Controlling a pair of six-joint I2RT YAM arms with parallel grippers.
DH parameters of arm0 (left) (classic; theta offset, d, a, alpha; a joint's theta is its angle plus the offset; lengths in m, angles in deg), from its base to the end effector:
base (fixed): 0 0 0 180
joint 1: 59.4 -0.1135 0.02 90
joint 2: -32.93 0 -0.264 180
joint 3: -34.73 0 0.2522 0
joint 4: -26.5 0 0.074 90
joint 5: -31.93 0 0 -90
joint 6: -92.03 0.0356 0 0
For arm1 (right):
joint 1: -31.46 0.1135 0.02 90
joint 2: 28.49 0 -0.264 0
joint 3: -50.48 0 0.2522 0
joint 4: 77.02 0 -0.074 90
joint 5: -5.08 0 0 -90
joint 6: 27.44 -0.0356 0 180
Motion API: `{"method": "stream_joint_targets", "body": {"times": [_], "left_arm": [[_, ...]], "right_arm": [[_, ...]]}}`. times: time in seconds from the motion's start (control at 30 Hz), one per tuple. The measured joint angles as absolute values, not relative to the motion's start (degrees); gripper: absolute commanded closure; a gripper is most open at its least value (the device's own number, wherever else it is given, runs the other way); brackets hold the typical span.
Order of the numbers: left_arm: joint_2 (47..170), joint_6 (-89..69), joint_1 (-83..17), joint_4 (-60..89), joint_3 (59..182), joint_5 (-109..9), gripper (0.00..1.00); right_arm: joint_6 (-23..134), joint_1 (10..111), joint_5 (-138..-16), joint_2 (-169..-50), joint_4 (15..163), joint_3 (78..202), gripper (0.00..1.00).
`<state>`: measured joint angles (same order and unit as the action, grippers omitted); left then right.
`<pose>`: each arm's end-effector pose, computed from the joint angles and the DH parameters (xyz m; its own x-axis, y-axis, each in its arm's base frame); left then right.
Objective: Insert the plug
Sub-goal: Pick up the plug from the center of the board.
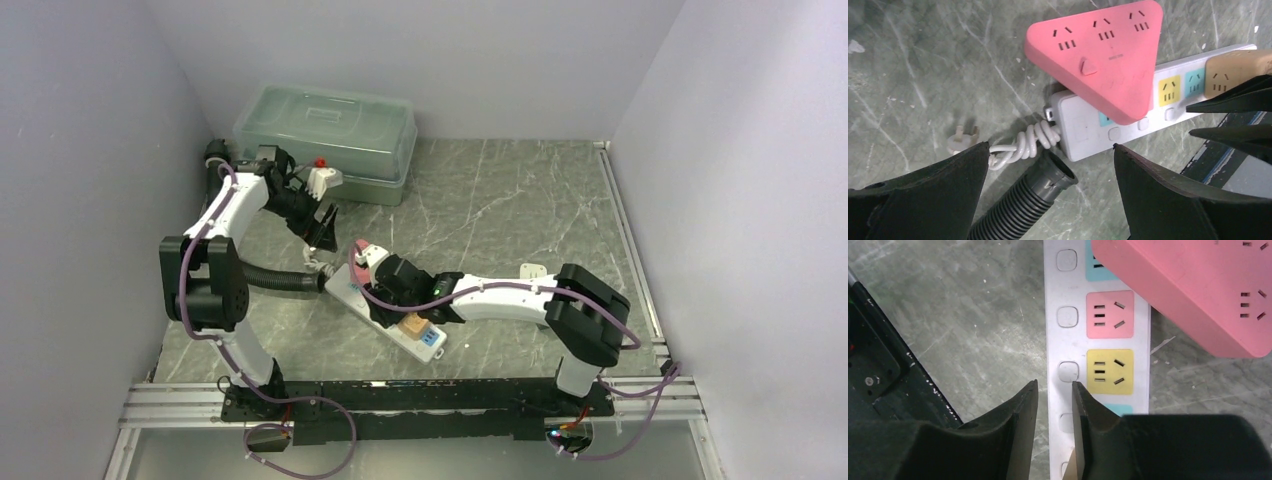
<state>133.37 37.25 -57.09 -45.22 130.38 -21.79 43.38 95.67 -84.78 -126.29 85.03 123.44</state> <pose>0.3420 -0.0349 0.2522 -0.6955 0.4933 -0.5224 0.6996 0.6309 -0.3355 0.1588 0.3288 0.1947 -0.5752 -0.4353 -0.6926 -0.7540 0.6103 0.2427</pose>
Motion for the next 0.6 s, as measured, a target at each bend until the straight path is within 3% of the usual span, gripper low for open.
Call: {"method": "stream_joint_targets", "body": {"times": [0.43,0.5,0.6], "left_arm": [[134.6,42.6,-60.8,-44.9,130.2,-16.5,0.0],[135.3,43.4,-60.8,-44.9,130.2,-15.0,0.0],[136.1,44.9,-60.7,-44.8,130.2,-12.5,0.0]], "right_arm": [[47.6,95.6,-92.1,-122.0,80.2,118.2,0.72],[48.4,94.5,-92.1,-120.9,77.9,117.5,0.66],[49.7,91.6,-91.1,-119.4,74.5,117.5,0.49]]}}
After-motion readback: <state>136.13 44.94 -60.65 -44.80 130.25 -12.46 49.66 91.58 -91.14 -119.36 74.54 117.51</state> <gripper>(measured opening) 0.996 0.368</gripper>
